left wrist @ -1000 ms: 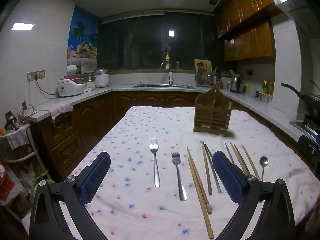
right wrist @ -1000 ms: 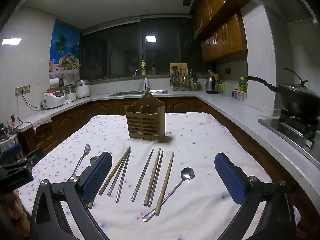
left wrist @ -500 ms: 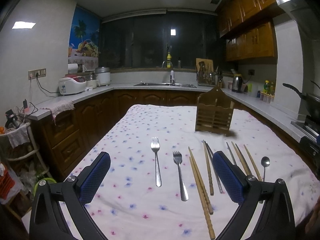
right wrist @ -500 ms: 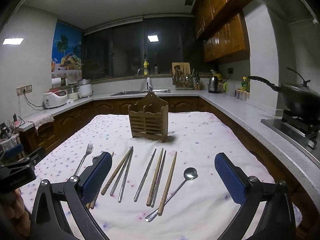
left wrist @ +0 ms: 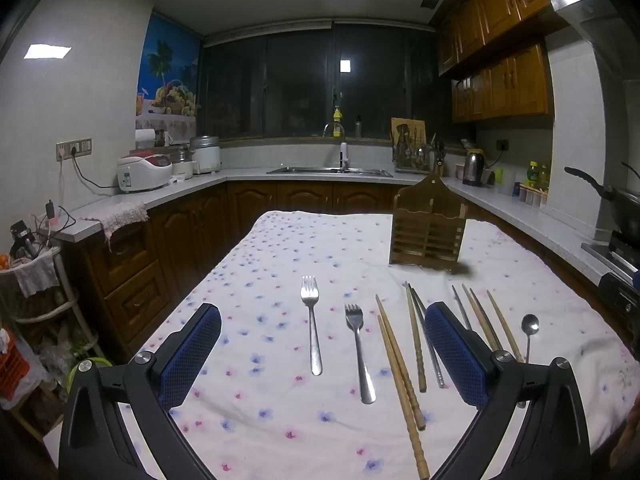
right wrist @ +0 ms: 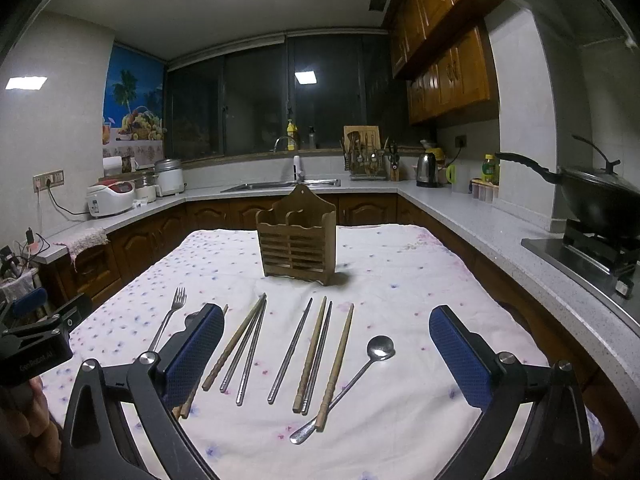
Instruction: Organize utensils
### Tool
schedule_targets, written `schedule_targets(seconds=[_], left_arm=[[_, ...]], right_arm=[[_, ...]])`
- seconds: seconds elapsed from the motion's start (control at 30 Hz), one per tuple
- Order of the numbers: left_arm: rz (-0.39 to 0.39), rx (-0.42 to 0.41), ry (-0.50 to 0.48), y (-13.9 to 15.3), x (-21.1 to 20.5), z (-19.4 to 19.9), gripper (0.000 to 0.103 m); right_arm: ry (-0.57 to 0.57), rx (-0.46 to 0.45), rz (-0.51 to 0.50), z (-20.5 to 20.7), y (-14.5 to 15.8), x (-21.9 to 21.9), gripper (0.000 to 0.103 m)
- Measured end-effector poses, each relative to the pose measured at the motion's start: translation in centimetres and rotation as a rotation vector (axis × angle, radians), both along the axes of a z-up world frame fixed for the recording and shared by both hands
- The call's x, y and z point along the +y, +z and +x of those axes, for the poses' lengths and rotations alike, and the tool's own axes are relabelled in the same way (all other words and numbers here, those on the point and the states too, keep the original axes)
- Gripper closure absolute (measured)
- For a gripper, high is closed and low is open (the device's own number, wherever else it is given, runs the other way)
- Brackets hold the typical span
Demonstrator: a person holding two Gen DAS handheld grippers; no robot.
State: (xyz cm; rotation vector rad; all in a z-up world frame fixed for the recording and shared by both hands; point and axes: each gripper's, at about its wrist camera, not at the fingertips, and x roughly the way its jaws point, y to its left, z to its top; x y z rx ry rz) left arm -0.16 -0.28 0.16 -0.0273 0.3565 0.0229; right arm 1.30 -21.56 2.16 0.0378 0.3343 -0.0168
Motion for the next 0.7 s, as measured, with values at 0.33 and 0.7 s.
schedule_targets(seconds=[0.33,0.7], left_arm=[[-0.002,0.0,0.001,-0.2,0.0,0.0,0.001],[-0.067,0.118,-0.041,-0.4,1.0,3.8,0.001]], right_arm=[[-0.003,0.004,0.001,0.0,-0.1,0.2,0.0],[0.044,0.076,0.066,2.1,-0.5,-0.8,0.0]])
